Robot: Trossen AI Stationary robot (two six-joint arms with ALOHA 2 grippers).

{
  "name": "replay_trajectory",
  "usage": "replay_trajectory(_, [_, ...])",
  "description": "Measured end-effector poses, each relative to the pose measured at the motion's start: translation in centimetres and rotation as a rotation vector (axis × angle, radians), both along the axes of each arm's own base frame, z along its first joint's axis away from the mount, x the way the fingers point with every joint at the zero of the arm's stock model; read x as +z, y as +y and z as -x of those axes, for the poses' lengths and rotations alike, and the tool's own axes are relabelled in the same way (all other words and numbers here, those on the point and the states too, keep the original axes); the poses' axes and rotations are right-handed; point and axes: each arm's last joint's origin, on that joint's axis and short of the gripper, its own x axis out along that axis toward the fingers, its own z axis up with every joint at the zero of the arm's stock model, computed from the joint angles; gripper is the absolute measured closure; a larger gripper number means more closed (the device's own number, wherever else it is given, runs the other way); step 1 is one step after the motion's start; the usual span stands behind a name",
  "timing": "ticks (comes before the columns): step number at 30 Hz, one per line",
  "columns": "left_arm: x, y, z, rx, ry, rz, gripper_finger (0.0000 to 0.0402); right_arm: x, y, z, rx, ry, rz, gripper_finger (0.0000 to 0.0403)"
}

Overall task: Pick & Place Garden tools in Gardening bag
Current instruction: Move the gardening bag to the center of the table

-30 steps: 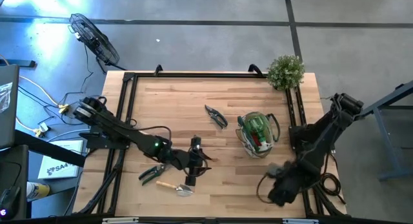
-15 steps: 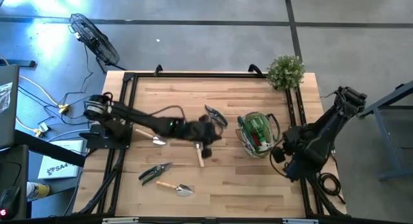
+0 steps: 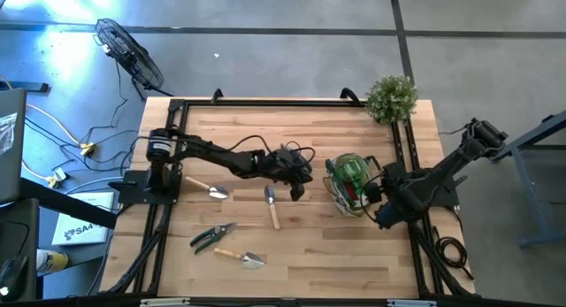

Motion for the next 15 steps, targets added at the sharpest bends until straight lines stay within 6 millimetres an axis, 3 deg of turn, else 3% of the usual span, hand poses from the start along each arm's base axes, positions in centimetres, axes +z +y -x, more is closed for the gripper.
replay_trajectory(7, [-1.4,0.3,-1.6,0.068,-0.05,0.077,0.0402,0.0,-1.7,-1.0,0.003,0.058,0.028,0.04])
replay_trajectory(11, [-1.1,-0.1,-3.8,-0.008,-0.072,0.166,0.0401,-0.2,-2.3,-1.8,0.018,0.052,-0.002,0.04])
replay_trajectory(15, [-0.2,-1.9,-5.9,-0.126,-0.065,0.177,0.0401,-0.5,-2.3,-3.1,0.083,-0.005,-0.056,0.04])
